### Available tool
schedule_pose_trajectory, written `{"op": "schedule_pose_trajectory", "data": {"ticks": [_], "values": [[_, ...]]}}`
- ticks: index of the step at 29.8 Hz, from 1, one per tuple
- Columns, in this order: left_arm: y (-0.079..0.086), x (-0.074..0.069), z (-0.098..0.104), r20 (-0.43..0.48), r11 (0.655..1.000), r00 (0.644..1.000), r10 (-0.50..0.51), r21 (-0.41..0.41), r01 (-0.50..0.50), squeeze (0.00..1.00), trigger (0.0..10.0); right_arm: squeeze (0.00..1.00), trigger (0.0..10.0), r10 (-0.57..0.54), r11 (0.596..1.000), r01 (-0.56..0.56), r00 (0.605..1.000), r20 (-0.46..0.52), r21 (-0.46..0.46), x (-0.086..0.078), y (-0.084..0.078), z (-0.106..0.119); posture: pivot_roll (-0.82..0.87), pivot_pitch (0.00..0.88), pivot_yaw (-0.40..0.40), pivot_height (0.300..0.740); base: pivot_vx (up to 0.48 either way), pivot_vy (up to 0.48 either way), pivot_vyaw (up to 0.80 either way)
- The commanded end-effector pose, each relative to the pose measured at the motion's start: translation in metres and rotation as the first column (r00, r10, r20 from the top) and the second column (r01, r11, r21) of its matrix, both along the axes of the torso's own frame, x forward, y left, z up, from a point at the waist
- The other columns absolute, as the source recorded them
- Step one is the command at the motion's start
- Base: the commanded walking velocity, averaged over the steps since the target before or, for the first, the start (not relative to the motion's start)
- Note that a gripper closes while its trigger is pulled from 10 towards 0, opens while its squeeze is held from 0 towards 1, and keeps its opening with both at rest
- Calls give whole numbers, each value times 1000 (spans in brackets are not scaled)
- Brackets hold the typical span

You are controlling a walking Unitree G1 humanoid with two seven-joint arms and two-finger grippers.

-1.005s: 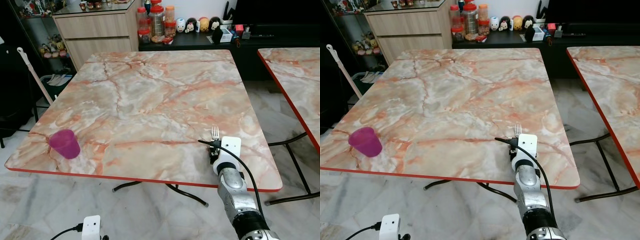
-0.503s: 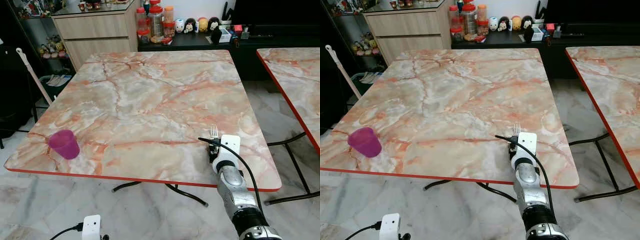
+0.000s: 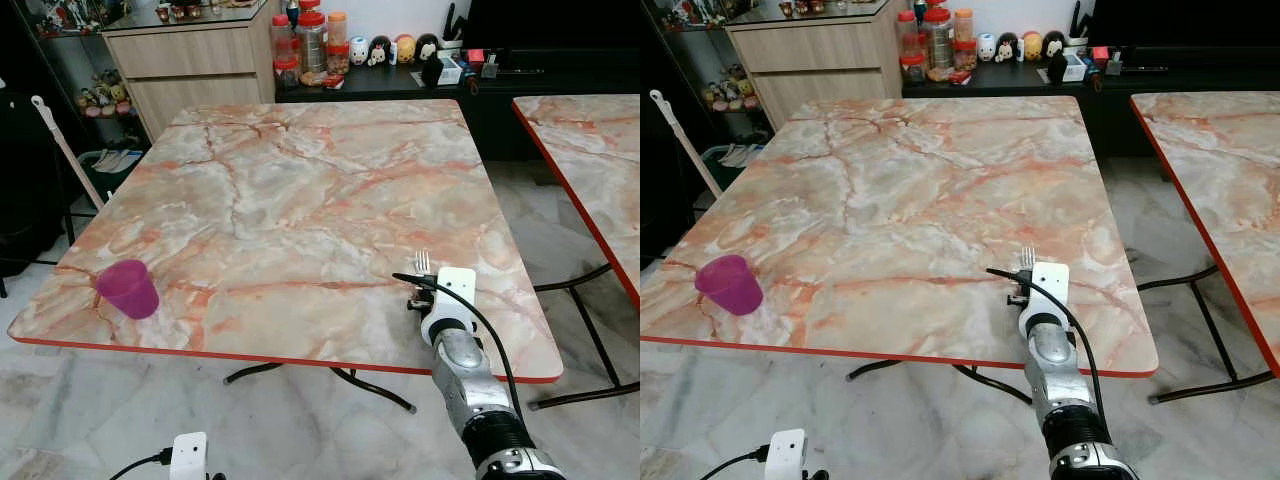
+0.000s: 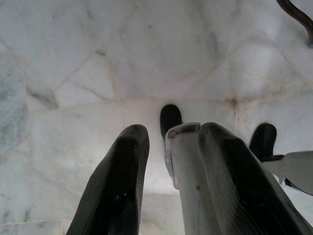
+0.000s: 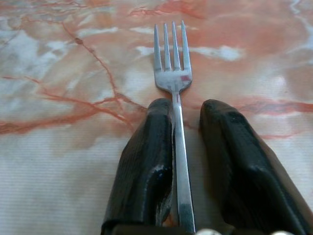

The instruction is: Setting the table

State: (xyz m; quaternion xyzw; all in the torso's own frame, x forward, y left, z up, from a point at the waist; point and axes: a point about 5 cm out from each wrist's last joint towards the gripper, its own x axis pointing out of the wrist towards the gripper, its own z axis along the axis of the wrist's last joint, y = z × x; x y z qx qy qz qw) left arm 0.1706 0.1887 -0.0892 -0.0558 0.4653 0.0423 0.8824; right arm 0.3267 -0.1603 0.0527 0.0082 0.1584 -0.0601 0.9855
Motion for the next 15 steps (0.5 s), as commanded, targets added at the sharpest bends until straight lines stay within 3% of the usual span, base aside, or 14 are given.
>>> {"op": "schedule_pose_trajectory", "data": {"ticks": [1,15], "values": [[0,-2,-1,-16,1000,1000,-6,-6,6,0,10000,0,0,14,1000,-14,1000,-17,12,1,5,0,-15,31,65,740,0,0,0],[8,1,1,1,999,1000,2,52,-2,0,10000,0,0,41,999,-41,999,9,13,1,11,3,-17,5,62,740,0,0,0]]}}
